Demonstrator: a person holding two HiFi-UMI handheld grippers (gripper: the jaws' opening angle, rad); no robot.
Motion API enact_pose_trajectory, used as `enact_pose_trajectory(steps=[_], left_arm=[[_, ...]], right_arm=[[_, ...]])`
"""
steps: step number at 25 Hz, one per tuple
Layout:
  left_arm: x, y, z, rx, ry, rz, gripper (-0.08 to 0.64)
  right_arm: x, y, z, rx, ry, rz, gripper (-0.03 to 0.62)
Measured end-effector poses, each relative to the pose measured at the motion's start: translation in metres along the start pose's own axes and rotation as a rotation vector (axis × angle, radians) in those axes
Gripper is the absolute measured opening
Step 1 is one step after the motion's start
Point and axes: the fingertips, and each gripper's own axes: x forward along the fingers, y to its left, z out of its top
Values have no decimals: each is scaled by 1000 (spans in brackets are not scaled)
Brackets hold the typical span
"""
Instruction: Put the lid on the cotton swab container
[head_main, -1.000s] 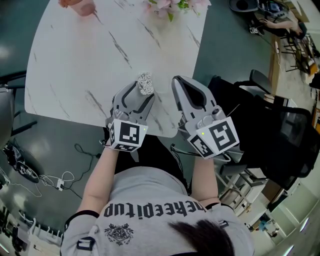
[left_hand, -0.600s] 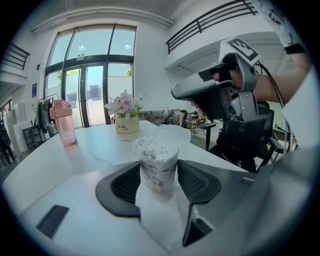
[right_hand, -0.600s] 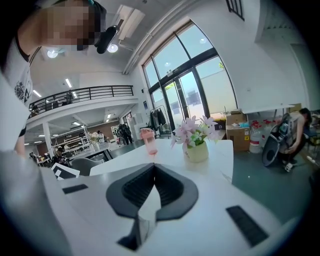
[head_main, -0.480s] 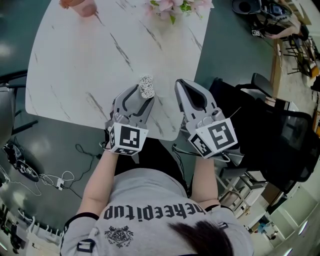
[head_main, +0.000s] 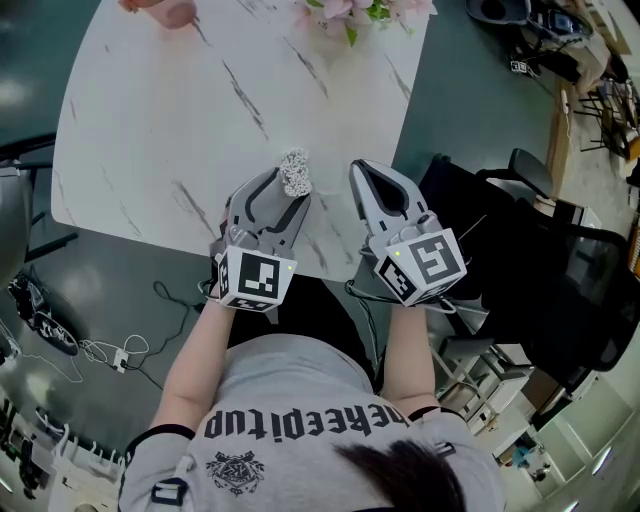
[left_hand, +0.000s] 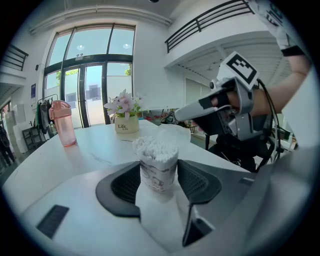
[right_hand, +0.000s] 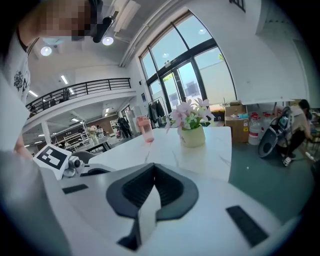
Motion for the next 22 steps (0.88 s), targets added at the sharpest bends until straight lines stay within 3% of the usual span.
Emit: enact_pose_trajectory(steps=[10,22], left_arm=[[2,0,-1,-2,6,4,241],[2,1,-2,3,10,3,241]], right_arm=[[9,-5,-24,24,49,7,12],[10,-7,-27,56,43,12,12]])
